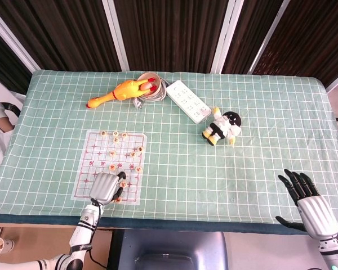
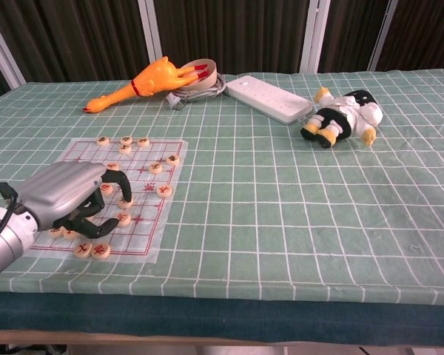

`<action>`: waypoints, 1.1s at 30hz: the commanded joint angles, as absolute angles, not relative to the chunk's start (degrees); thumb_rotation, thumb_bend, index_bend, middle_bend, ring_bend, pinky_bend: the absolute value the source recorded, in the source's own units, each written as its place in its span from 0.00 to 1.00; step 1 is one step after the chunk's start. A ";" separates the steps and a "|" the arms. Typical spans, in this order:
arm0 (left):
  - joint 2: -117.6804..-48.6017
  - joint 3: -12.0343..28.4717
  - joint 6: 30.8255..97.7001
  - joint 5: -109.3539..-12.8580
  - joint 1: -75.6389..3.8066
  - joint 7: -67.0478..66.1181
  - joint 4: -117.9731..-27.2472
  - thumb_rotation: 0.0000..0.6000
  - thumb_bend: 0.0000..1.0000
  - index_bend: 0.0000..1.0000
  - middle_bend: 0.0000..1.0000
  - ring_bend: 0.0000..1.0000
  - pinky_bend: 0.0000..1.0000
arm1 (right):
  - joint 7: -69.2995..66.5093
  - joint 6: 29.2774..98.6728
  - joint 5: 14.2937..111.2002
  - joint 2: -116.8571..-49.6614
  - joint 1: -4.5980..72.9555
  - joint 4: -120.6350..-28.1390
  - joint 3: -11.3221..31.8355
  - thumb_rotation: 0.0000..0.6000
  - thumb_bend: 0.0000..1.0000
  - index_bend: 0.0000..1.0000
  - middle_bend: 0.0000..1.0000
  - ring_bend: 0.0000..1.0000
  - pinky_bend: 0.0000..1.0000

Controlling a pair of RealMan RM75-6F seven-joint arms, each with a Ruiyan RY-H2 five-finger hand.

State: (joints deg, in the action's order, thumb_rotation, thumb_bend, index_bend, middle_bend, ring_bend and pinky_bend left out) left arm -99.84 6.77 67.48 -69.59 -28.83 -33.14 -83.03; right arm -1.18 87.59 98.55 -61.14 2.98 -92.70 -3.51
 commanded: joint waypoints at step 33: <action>-67.31 -11.59 95.06 -98.54 -8.55 -0.19 -84.63 1.00 0.39 0.00 0.00 0.00 0.06 | 3.57 88.50 99.45 -62.12 1.94 -93.11 -3.64 1.00 0.13 0.00 0.00 0.00 0.00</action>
